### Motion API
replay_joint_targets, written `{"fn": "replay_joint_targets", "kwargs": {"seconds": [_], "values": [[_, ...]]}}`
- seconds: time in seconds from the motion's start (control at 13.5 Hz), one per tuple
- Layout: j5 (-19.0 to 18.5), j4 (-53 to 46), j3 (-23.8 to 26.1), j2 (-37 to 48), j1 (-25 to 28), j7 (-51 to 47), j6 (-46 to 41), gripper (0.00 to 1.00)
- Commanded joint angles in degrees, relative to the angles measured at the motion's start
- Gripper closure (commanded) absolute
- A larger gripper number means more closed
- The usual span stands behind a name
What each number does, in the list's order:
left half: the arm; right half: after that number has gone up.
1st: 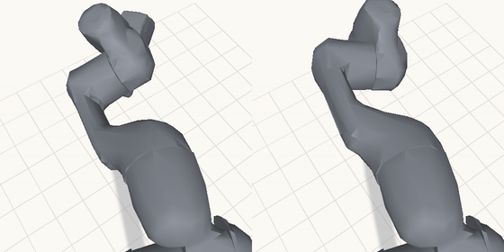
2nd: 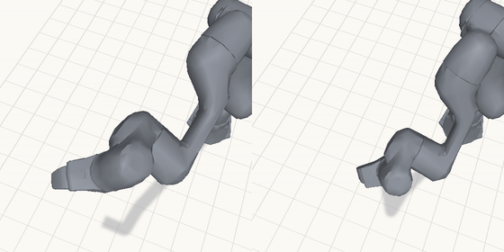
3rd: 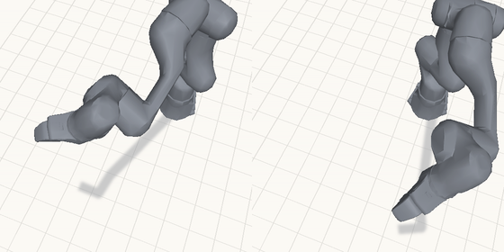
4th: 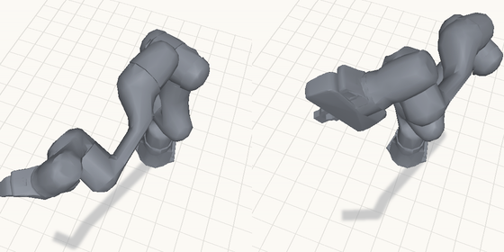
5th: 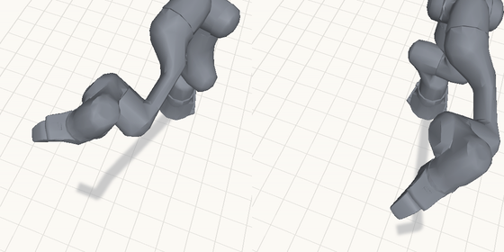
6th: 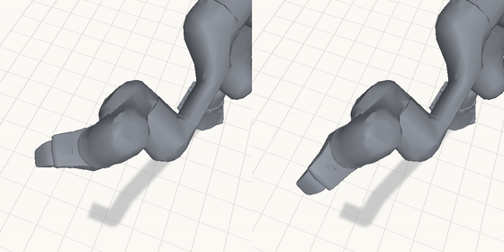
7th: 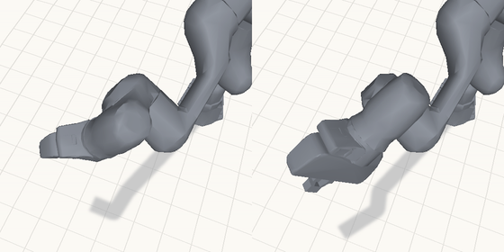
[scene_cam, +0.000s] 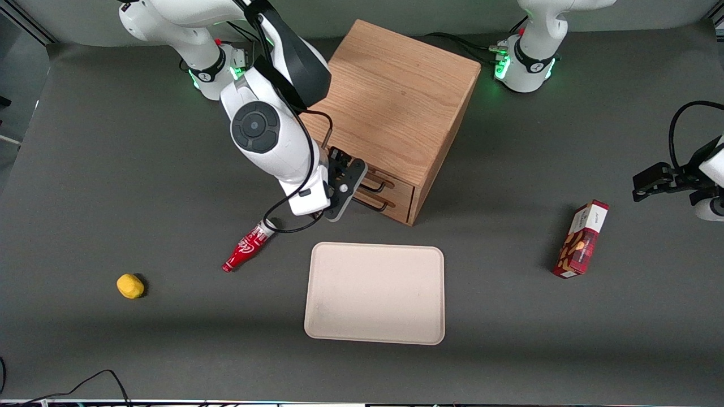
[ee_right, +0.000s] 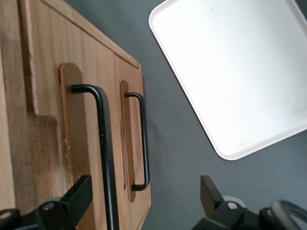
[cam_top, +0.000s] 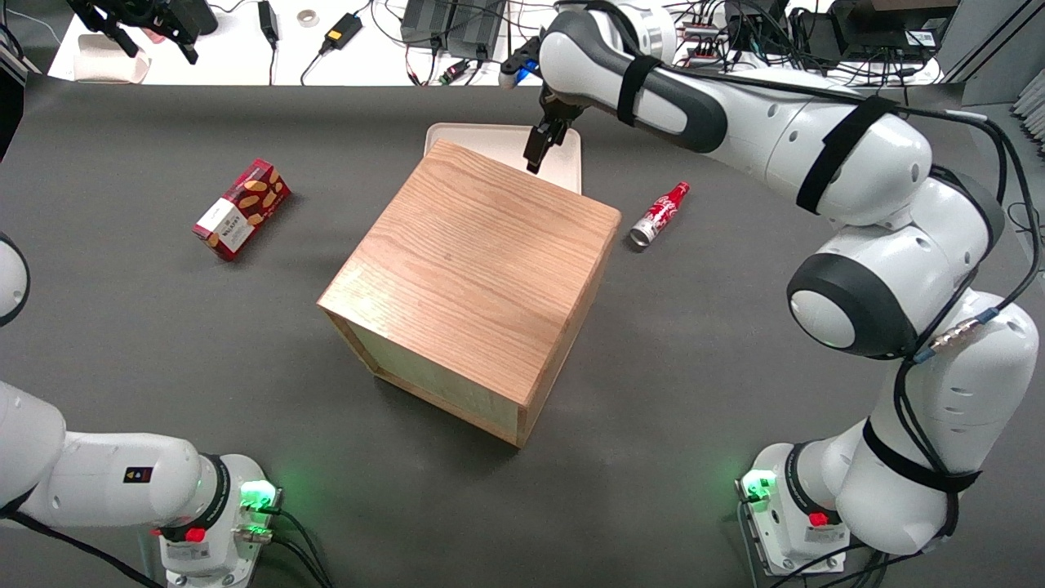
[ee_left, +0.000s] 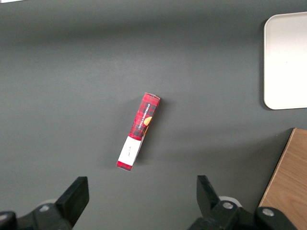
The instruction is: Open upper drawer
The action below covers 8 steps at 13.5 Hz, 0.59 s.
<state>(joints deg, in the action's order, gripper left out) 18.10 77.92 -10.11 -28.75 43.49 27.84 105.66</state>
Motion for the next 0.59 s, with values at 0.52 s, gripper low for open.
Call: {"fn": "replay_joint_targets", "kwargs": {"seconds": [0.52], "values": [[1.5, 5.84, 1.85, 0.54, -0.07, 3.71, 6.31, 0.0]]}}
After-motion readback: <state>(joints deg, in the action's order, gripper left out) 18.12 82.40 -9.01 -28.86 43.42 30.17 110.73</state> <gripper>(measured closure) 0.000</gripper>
